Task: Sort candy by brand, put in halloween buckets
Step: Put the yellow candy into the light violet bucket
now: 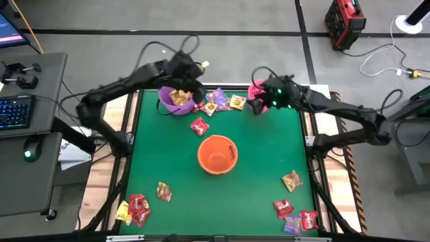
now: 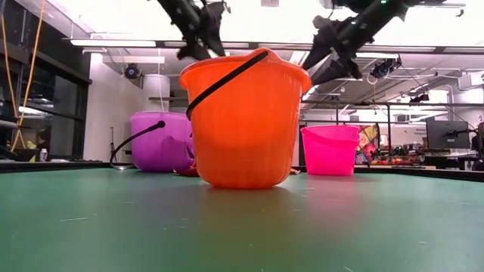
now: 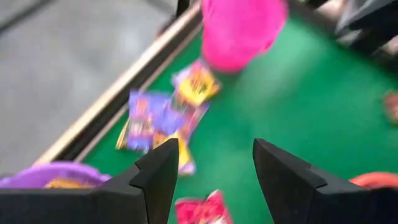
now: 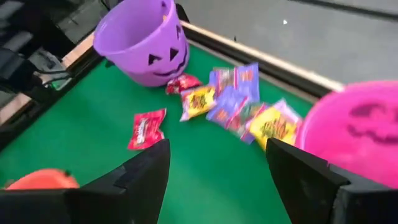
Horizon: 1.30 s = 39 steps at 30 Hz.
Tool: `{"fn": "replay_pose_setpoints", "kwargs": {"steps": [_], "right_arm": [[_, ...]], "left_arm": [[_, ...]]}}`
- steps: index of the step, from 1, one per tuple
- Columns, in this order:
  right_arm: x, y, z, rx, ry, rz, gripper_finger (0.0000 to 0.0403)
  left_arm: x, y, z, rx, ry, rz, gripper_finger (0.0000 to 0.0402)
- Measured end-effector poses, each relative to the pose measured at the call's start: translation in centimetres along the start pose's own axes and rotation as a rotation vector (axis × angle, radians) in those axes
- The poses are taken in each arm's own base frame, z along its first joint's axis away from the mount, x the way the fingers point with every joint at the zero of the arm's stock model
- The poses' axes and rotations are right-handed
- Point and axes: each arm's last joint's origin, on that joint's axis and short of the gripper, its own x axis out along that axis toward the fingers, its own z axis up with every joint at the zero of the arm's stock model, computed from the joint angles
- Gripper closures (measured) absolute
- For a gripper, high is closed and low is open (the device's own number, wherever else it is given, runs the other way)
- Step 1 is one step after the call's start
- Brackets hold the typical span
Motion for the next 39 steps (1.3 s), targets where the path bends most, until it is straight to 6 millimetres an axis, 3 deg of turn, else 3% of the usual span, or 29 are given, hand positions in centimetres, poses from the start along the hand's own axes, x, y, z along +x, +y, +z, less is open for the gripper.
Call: {"fn": "replay_pose_setpoints", "kwargs": {"steps": [6, 13, 22, 29, 39], "right_arm": [[0.2, 0.4, -3.3, 0.095, 0.029, 0.033, 0.0144], [1.5, 1.1, -5.5, 0.153, 0.016, 0.106, 0.0144], [1.4, 1.9, -6.3, 0.174, 0.018, 0.123, 0.0144], [1.4, 2.0, -6.3, 0.228, 0.019, 0.126, 0.0144], [1.4, 2.0, -6.3, 0.253, 0.012, 0.121, 0.0144]], "left_arm": [[7.2, 1.2, -1.1, -0.010, 0.230, 0.040, 0.0204], [13.0, 1.4, -1.5, 0.045, 0.217, 0.035, 0.0204], [16.7, 2.1, -3.3, 0.208, 0.334, 0.107, 0.0204], [20.0, 2.3, -5.0, 0.209, 0.391, 0.085, 0.0204], [20.3, 2.3, -4.9, 0.243, 0.379, 0.123, 0.0204]]}}
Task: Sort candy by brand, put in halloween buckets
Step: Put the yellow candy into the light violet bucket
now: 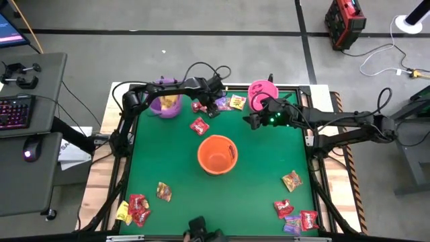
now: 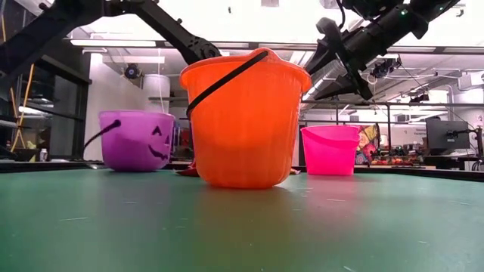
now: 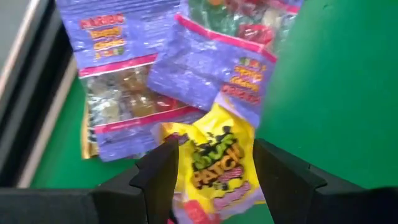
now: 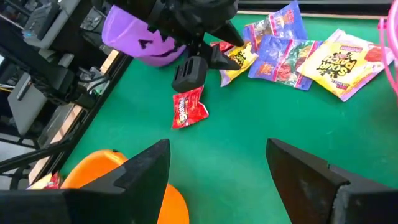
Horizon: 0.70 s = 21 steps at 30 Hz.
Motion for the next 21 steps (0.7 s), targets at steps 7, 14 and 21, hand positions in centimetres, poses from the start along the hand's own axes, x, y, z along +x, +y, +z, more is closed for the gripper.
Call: {"fn": "replay_pose_setpoints", "kwargs": {"steps": [7, 14, 21], "right_arm": [[0.0, -0.1, 0.1, 0.005, -0.022, -0.021, 0.0144], [0.0, 0.0, 0.1, 0.030, -0.022, -0.020, 0.0144], [0.0, 0.0, 0.1, 0.023, -0.022, -0.020, 0.0144]], "left_arm": [[0.4, 0.1, -0.1, 0.019, 0.007, 0.041, 0.0204], [1.6, -0.1, -0.4, 0.038, 0.024, 0.014, 0.0253], [-0.2, 0.0, 0.1, 0.037, 0.004, 0.008, 0.0388]]}}
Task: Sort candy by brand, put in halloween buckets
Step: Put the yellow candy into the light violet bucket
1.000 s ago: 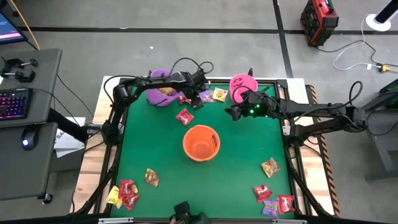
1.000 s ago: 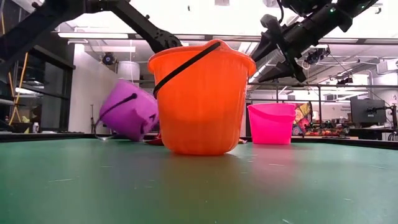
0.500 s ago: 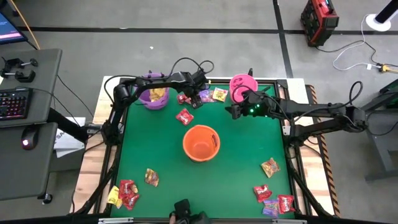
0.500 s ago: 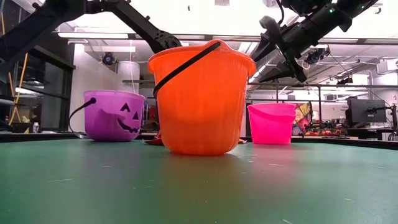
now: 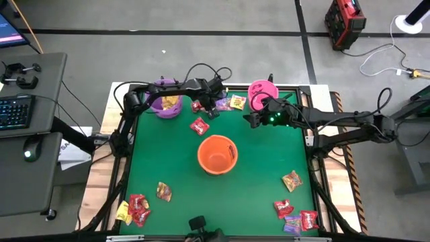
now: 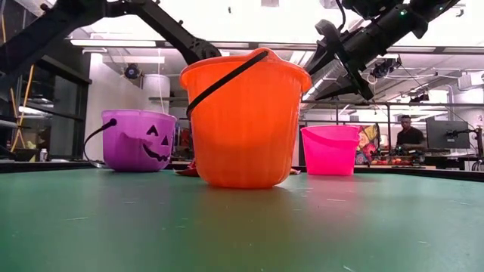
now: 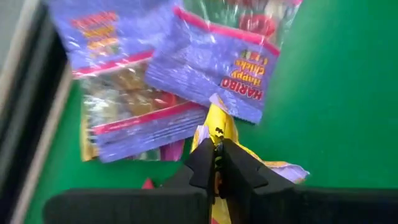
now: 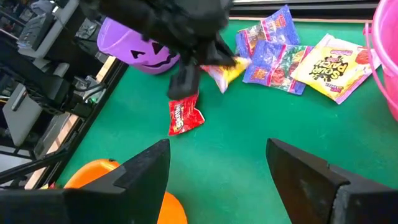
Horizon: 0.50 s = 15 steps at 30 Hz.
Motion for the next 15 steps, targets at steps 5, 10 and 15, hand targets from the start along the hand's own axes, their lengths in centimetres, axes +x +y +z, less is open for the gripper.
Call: {"fn": "replay_pose_setpoints", "kwargs": {"steps": [5, 10, 15], "right_arm": [[0.0, 0.0, 0.0, -0.025, 0.000, 0.000, 0.0144], [0.0, 0.0, 0.1, -0.019, -0.006, 0.003, 0.0144], [0.0, 0.1, 0.2, 0.013, -0.027, 0.010, 0.0144]], "left_arm": [[-6.2, 0.7, 0.8, -0.001, -0.145, 0.030, 0.0399], [-14.5, 1.2, -0.5, -0.063, -0.321, 0.062, 0.0401], [-19.6, 1.7, -5.0, -0.200, -0.391, 0.176, 0.0401]]}}
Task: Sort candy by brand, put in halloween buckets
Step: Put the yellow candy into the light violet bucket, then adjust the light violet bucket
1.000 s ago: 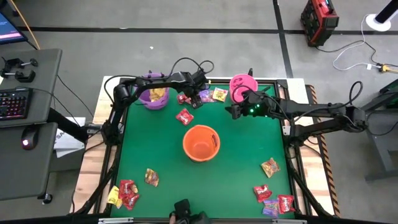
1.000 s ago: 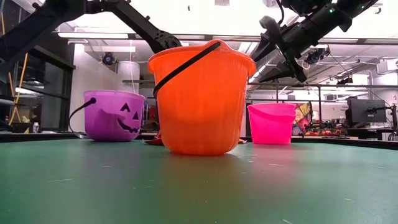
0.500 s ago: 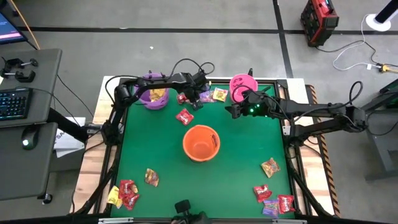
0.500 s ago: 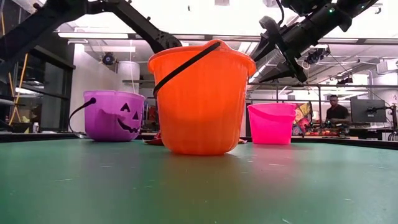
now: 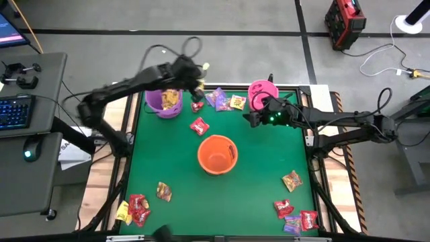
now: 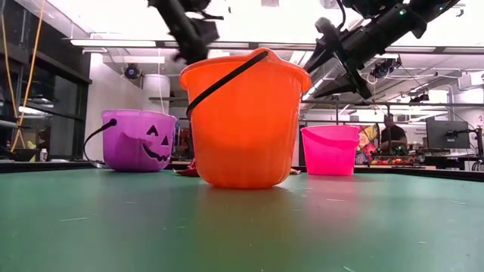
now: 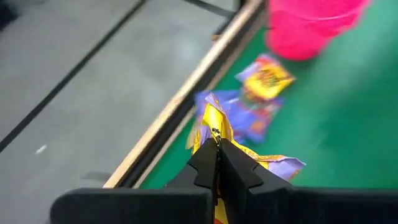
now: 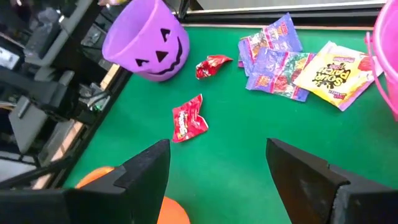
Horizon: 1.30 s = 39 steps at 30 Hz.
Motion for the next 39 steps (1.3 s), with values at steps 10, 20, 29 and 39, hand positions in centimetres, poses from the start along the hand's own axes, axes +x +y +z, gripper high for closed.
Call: {"fn": "replay_pose_setpoints", "kwargs": {"steps": [10, 20, 29, 39], "right_arm": [[0.0, 0.7, 0.7, 0.005, -0.065, 0.069, 0.0144], [-0.1, 0.8, 0.8, -0.035, -0.083, 0.087, 0.0144], [-0.1, 0.9, 0.8, -0.036, -0.077, 0.092, 0.0144], [-0.1, 0.9, 0.8, -0.035, -0.077, 0.092, 0.0144]], "left_arm": [[-3.6, 3.2, -10.1, -0.249, 0.100, 0.296, 0.0401], [0.3, 5.4, -11.2, -0.346, 0.222, 0.226, 0.0353], [3.6, 5.7, -10.2, -0.346, 0.260, 0.212, 0.0273], [6.1, 5.6, -8.3, -0.353, 0.263, 0.080, 0.0271]]}}
